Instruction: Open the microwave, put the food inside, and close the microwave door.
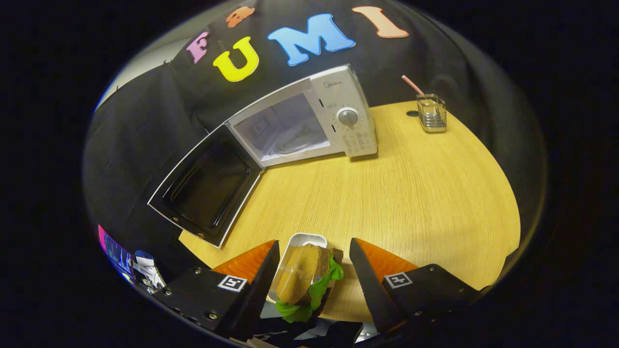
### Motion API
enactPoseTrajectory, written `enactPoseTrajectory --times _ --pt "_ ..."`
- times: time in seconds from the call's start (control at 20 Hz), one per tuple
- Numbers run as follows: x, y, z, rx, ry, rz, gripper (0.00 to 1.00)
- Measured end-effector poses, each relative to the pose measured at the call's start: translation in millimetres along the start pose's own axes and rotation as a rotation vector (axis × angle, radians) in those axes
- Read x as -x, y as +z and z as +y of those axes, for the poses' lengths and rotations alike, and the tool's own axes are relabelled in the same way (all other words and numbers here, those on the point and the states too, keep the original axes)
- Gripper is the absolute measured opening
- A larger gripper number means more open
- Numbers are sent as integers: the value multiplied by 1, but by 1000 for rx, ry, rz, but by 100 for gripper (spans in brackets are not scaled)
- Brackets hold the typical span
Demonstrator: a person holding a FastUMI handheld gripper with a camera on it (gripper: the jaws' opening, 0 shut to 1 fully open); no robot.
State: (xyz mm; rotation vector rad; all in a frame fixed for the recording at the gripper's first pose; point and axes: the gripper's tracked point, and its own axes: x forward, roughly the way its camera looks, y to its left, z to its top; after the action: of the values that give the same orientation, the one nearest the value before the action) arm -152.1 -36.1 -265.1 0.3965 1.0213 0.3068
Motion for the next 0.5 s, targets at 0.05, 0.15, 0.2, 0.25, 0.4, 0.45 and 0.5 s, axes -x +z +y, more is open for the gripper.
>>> enactPoseTrajectory --times 0.05,0.15,0.2,0.25,0.4,0.45,0.5 --pt "-2 -8 -1 -24 3 27 88" --pt "-6 -24 -2 -68 2 86 88" --pt "-9 -32 -1 -87 2 116 88" --pt "-12 -38 -1 -101 -2 141 88" --pt "-12 -39 3 -150 -7 163 57" --pt "-10 -35 4 -168 1 165 47" --pt "-12 -35 7 -182 -2 167 38"
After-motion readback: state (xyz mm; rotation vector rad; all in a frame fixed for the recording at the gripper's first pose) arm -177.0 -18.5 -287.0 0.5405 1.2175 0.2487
